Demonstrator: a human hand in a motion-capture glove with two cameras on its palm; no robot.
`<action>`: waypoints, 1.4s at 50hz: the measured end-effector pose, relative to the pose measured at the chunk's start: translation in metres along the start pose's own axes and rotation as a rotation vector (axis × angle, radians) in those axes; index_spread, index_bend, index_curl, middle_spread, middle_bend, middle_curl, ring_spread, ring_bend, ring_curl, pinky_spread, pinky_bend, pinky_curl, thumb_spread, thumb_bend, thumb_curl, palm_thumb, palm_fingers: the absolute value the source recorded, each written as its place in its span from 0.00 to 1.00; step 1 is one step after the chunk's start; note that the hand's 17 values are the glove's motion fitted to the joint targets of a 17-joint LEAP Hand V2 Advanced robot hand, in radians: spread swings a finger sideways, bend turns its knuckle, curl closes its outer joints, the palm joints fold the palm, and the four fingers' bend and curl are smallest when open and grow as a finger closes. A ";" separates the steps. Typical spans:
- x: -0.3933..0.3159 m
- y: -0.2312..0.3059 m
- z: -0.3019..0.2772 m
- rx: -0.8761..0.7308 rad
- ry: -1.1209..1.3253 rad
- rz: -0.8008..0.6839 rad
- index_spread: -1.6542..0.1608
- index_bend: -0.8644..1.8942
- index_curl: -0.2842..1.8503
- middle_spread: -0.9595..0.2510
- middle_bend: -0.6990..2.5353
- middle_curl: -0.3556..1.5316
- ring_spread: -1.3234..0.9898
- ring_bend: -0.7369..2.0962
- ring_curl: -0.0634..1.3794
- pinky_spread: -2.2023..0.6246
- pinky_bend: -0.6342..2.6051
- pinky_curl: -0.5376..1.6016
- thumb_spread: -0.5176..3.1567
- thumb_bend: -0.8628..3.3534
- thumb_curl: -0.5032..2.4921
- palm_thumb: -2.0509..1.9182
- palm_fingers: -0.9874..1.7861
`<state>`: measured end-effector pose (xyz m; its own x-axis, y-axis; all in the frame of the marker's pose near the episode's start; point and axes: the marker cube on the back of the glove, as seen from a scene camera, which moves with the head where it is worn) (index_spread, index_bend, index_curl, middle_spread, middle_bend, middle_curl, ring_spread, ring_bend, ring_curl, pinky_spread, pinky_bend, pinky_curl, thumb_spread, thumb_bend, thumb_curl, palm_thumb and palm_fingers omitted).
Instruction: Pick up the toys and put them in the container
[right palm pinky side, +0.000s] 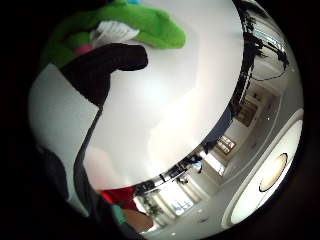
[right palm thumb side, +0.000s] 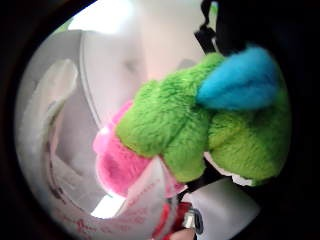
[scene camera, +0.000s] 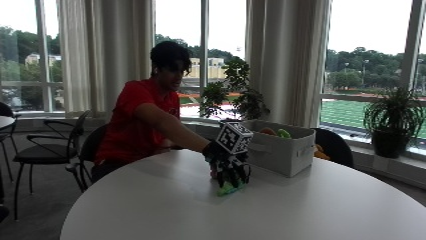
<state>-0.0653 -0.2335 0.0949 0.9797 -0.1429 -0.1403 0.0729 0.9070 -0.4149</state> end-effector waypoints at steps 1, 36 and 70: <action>-0.001 0.001 0.000 0.021 0.002 -0.003 0.68 0.63 0.37 0.72 0.26 0.23 0.59 0.35 0.23 0.77 0.59 0.39 0.40 0.21 0.27 0.54 0.42; -0.005 0.034 -0.054 0.502 0.062 0.165 0.72 0.62 0.55 0.42 0.42 0.38 0.37 0.56 0.37 0.63 0.51 0.41 0.34 0.26 0.40 0.69 0.74; -0.153 0.154 -0.299 0.787 -0.005 0.025 0.71 0.59 0.73 0.42 0.45 0.47 0.36 0.59 0.41 0.63 0.51 0.44 0.27 0.26 0.50 0.68 0.74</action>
<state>-0.2593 -0.1907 -0.2158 0.9836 -0.1185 -0.1363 0.1594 0.9241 0.3473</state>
